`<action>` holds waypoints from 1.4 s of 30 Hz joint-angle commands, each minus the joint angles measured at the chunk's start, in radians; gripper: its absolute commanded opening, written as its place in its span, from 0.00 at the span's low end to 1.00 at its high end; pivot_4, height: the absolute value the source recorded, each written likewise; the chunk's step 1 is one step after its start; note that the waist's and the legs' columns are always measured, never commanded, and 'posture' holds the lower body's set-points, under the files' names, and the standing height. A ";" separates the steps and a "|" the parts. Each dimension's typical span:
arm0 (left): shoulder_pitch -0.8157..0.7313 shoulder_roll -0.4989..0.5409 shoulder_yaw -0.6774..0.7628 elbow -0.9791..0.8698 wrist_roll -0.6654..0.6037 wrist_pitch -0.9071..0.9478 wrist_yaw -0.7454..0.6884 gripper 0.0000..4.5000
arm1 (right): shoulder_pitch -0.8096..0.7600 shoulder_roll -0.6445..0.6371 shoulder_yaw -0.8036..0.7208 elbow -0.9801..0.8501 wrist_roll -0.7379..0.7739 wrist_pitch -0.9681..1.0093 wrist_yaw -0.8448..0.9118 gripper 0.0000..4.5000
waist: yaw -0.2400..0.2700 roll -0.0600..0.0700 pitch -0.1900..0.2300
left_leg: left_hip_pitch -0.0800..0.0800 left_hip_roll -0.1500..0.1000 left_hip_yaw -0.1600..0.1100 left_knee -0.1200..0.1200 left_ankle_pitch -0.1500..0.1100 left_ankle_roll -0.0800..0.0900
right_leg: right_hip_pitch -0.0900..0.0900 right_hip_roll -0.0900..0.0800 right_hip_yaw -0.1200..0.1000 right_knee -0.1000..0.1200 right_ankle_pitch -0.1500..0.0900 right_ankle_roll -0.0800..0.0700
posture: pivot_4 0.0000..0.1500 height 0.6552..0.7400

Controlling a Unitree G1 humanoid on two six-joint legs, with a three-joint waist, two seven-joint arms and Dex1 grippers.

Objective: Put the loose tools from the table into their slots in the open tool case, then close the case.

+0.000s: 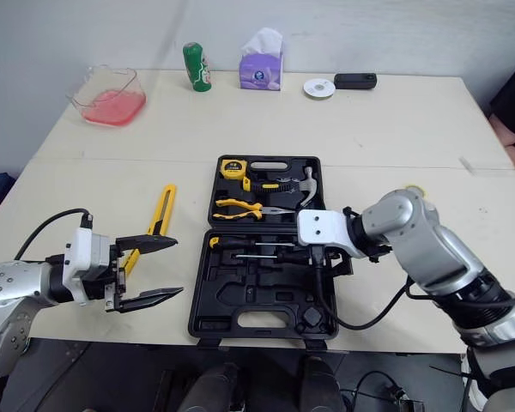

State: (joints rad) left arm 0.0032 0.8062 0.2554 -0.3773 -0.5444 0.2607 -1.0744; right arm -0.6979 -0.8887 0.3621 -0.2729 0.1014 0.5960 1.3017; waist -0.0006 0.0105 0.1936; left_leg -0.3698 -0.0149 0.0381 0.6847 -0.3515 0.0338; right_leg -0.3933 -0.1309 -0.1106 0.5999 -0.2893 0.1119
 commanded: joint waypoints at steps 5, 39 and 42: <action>-0.013 -0.001 0.004 -0.009 -0.004 -0.014 0.004 1.00 | 0.084 0.094 -0.245 0.076 0.224 -0.108 0.002 0.94 | 0.000 -0.001 -0.001 | 0.000 0.000 0.000 0.000 0.000 0.000 | 0.000 0.000 0.000 0.000 0.000 0.000 | 1.00 1.00; -0.041 0.001 -0.018 0.016 0.013 -0.024 0.010 1.00 | 0.206 0.345 -0.144 0.373 0.112 -0.407 -0.109 0.00 | -0.005 -0.001 -0.001 | 0.003 -0.001 0.002 0.000 0.001 0.000 | 0.000 0.001 0.000 0.005 0.000 0.000 | 1.00 1.00; -0.037 0.000 -0.016 0.012 0.014 -0.024 0.013 1.00 | 0.210 0.346 -0.125 0.380 0.097 -0.387 -0.121 0.00 | -0.006 -0.001 -0.001 | 0.003 -0.001 0.002 0.000 0.002 0.000 | 0.000 0.001 0.001 0.005 0.000 0.000 | 1.00 1.00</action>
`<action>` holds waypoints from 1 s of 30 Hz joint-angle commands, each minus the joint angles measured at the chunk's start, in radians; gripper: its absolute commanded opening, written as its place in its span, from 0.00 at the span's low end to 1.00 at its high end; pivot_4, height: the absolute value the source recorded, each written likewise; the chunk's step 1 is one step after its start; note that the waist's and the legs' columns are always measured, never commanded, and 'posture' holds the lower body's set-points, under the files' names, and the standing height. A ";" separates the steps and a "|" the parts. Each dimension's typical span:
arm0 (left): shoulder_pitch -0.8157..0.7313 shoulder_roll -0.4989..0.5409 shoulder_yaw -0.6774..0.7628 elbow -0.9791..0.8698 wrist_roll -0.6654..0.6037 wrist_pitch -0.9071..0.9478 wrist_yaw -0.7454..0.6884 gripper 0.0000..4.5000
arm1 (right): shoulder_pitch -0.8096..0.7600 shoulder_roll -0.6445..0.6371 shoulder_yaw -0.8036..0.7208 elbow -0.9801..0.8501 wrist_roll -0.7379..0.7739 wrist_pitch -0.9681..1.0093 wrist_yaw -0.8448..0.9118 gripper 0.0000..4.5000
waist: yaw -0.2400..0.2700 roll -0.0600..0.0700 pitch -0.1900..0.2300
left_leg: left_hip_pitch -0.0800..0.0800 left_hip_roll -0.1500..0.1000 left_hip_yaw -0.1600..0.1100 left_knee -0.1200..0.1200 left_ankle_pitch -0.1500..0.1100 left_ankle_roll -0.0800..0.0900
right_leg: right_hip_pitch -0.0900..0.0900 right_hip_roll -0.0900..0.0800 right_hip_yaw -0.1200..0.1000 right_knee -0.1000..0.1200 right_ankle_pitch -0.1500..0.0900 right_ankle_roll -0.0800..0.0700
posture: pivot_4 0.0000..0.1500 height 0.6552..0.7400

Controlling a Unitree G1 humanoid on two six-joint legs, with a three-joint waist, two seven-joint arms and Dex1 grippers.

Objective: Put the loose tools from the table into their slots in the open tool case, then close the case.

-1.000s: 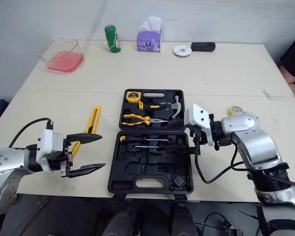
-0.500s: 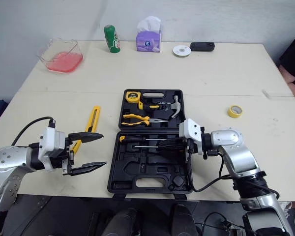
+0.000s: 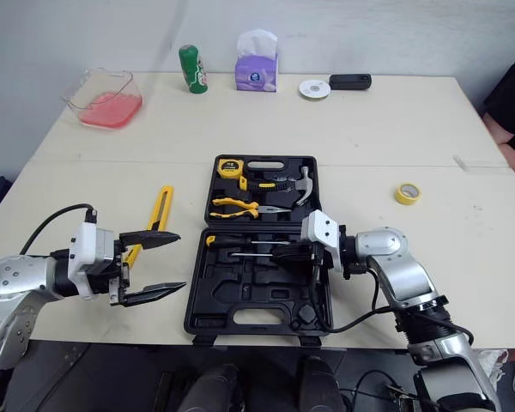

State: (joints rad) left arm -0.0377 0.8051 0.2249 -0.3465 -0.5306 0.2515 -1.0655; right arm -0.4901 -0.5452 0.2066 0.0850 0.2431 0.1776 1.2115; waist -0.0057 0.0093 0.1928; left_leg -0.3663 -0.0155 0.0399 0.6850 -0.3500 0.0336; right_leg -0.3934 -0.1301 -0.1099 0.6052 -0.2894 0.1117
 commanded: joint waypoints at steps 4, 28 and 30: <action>0.020 0.003 0.021 -0.030 0.000 -0.015 0.009 1.00 | 0.008 -0.009 0.065 0.025 -0.073 0.097 -0.051 0.00 | -0.005 -0.001 -0.001 | 0.002 0.001 0.000 0.000 0.000 0.000 | 0.001 -0.001 0.001 0.001 0.000 -0.001 | 1.00 1.00; 0.024 -0.013 0.081 -0.028 -0.032 -0.044 0.055 1.00 | 0.094 -0.051 -0.116 -0.114 0.144 0.006 0.045 0.00 | 0.003 -0.005 -0.008 | 0.013 0.006 -0.002 -0.002 -0.005 -0.005 | 0.012 -0.001 0.002 -0.003 -0.004 -0.007 | 1.00 1.00; 0.030 -0.004 0.098 -0.010 -0.028 -0.044 0.045 1.00 | 0.097 -0.092 -0.162 -0.087 0.157 -0.041 0.082 0.00 | 0.004 -0.001 -0.006 | 0.011 0.006 -0.002 -0.002 -0.005 -0.005 | 0.011 -0.001 0.002 -0.003 -0.004 -0.007 | 1.00 1.00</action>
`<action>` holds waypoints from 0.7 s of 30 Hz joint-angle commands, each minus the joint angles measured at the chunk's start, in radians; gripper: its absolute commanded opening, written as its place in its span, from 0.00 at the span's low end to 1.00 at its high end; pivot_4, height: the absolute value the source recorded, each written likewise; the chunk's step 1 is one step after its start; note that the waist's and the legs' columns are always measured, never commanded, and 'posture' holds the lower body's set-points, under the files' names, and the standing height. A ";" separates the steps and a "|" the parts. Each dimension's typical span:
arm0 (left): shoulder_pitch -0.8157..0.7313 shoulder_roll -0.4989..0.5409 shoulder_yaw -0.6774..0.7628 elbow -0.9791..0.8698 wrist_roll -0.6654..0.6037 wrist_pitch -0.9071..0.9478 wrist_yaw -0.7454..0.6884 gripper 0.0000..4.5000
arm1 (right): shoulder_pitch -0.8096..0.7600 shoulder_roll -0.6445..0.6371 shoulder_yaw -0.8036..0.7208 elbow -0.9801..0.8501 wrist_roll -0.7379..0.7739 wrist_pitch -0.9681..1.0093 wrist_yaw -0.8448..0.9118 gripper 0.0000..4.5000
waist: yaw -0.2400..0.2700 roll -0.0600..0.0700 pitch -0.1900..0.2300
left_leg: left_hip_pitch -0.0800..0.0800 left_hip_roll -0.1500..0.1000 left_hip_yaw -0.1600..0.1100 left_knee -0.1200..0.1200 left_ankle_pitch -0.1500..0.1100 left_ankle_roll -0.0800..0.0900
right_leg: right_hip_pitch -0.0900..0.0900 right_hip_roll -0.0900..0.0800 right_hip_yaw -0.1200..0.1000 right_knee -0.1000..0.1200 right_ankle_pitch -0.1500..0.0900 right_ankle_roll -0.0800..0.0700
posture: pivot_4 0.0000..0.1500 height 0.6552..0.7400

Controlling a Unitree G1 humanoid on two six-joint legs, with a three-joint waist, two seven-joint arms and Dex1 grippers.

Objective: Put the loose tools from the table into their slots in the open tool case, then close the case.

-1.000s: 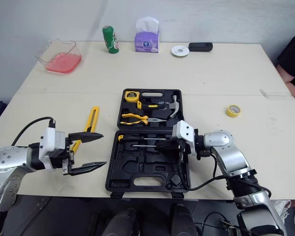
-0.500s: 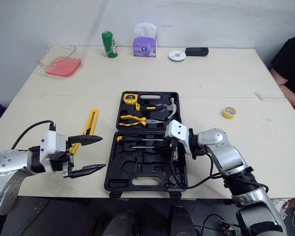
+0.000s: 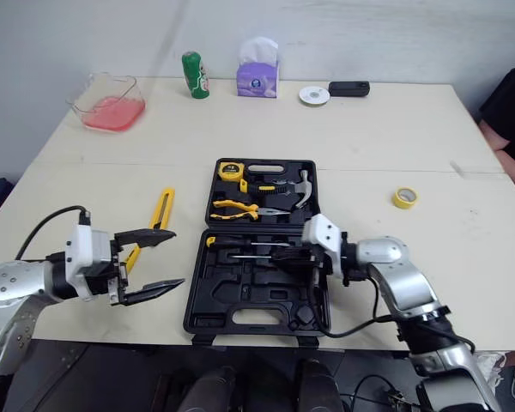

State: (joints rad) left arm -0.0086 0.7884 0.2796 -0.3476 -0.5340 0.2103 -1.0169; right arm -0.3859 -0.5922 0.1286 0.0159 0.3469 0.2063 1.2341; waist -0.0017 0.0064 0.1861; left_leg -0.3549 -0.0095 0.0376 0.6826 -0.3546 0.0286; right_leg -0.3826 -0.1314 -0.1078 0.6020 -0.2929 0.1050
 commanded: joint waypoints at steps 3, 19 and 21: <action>0.012 0.026 0.078 0.023 -0.014 -0.010 -0.013 1.00 | -0.010 -0.088 -0.170 0.009 0.090 -0.067 0.051 0.00 | -0.001 0.002 0.002 | 0.000 0.000 0.001 0.000 0.000 0.001 | 0.000 0.001 0.000 -0.001 0.000 0.000 | 1.00 1.00; 0.225 -0.117 0.488 0.335 0.092 -0.211 0.239 1.00 | 0.342 -0.229 -0.687 0.338 -0.011 -0.492 -0.205 1.00 | 0.001 0.004 0.005 | 0.001 0.000 0.003 -0.001 -0.003 0.002 | 0.001 0.001 0.000 -0.007 0.000 0.001 | 1.00 1.00; 0.255 -0.132 0.521 0.374 0.105 -0.240 0.266 1.00 | 0.373 -0.230 -0.729 0.426 -0.031 -0.564 -0.257 1.00 | 0.001 0.004 0.005 | 0.001 0.000 0.003 -0.002 -0.004 0.002 | 0.001 0.000 0.001 -0.007 0.000 0.001 | 1.00 1.00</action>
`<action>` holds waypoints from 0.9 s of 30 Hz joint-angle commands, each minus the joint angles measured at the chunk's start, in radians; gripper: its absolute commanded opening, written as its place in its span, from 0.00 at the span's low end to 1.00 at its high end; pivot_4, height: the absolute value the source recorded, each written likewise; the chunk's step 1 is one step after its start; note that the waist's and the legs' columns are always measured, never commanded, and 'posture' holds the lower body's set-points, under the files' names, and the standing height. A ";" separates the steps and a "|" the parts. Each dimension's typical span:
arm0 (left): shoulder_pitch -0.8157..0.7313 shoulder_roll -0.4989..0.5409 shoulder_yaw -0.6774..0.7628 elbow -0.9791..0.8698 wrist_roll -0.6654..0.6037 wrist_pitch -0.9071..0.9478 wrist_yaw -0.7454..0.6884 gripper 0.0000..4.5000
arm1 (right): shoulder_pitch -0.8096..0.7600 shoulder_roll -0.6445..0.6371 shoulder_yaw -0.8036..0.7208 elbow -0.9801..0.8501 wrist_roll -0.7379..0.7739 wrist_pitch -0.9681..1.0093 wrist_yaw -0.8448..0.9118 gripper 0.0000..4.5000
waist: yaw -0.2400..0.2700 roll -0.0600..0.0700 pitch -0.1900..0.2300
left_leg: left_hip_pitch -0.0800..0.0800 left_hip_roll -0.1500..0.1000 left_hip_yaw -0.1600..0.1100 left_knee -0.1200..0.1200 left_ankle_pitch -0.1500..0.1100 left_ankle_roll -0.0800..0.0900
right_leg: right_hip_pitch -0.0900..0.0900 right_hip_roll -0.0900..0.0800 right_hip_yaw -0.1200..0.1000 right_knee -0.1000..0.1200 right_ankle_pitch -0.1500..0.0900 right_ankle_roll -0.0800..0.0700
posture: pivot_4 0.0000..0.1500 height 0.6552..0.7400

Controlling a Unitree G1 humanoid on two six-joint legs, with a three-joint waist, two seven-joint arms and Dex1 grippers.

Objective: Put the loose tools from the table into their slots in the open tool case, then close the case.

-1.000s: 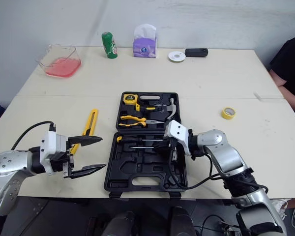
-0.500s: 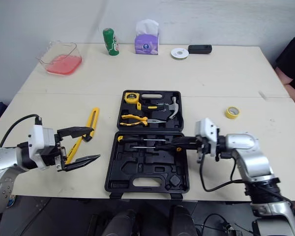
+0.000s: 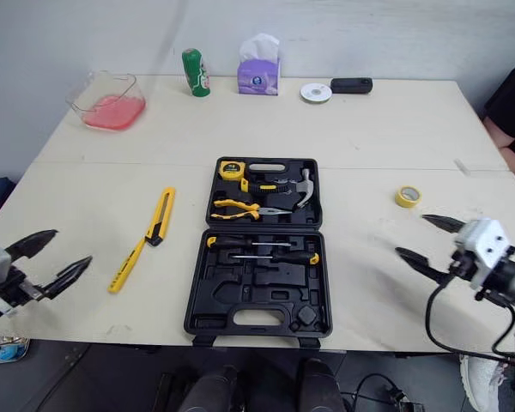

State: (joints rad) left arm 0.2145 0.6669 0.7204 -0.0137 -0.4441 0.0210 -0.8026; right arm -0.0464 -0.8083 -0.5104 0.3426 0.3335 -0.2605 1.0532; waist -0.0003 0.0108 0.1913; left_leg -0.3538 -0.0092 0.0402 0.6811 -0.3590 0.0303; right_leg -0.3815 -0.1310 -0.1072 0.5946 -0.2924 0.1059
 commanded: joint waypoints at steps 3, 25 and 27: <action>0.086 -0.022 0.101 0.107 0.048 -0.112 0.069 1.00 | 0.060 -0.024 -0.122 0.220 -0.032 -0.165 -0.132 1.00 | -0.002 0.000 0.000 | 0.000 0.000 0.000 -0.001 -0.001 0.000 | 0.000 0.000 0.000 -0.002 0.000 0.000 | 1.00 1.00; 0.034 -0.052 0.005 -0.171 -0.048 0.134 0.288 1.00 | -0.056 0.077 0.019 0.008 0.184 0.100 -0.093 1.00 | -0.004 0.002 0.000 | 0.001 0.003 0.002 0.000 -0.003 0.000 | 0.000 0.000 0.002 -0.001 0.000 -0.001 | 1.00 1.00; 0.040 -0.042 -0.018 -0.245 -0.069 0.208 0.296 1.00 | -0.057 0.081 0.045 -0.075 0.214 0.167 -0.072 1.00 | -0.004 0.003 0.000 | 0.001 0.003 0.002 0.000 -0.003 0.000 | 0.000 0.000 0.002 -0.001 0.000 -0.001 | 1.00 1.00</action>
State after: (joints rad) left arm 0.2450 0.6105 0.7010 -0.1906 -0.4834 0.1812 -0.5210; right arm -0.1004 -0.7234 -0.4675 0.3482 0.4982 -0.1391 0.9613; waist -0.0039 0.0135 0.1916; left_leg -0.3530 -0.0063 0.0421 0.6809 -0.3618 0.0305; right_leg -0.3816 -0.1308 -0.1050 0.5935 -0.2923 0.1049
